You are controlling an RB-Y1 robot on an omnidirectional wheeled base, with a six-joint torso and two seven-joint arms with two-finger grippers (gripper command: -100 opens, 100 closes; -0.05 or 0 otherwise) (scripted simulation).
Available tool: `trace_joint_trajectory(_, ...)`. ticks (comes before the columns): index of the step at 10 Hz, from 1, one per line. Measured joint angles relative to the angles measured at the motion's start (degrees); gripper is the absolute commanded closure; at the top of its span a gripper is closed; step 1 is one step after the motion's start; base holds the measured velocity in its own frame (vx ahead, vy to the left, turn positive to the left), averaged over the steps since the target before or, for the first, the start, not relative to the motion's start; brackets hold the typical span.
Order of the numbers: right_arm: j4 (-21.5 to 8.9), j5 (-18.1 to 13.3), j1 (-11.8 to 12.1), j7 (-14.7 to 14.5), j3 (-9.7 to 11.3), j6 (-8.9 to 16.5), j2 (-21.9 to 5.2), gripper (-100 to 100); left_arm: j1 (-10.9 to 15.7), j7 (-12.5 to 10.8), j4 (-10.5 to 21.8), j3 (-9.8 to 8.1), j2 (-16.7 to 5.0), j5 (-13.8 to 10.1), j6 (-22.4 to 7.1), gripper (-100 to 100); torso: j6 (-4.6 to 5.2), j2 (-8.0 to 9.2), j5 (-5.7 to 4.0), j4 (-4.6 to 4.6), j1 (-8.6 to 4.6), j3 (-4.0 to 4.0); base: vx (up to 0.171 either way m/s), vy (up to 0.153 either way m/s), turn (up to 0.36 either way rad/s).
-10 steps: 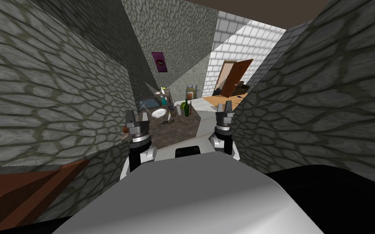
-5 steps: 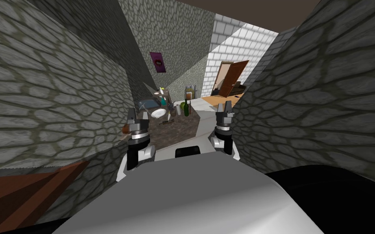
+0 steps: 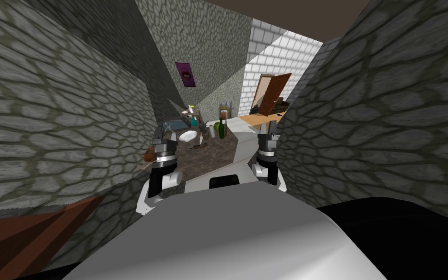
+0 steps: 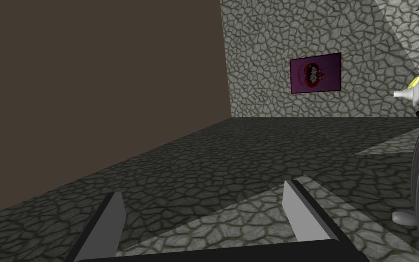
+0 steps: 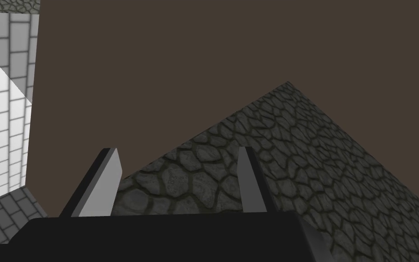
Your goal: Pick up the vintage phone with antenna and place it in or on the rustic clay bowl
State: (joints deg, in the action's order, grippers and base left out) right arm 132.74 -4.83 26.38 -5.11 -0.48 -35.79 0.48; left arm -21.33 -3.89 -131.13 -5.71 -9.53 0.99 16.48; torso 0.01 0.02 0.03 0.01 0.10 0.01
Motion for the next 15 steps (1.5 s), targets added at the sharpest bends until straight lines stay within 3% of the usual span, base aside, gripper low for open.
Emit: trace_joint_trajectory(15,0.0,0.0,0.01,0.0,0.0,0.0,0.0,0,7.54,-3.34,3.79,-5.36,-3.98,-5.75,-23.67,-100,-0.03,-0.07,-0.01,-0.02,-0.07,-0.04,0.004,0.011,-0.062)
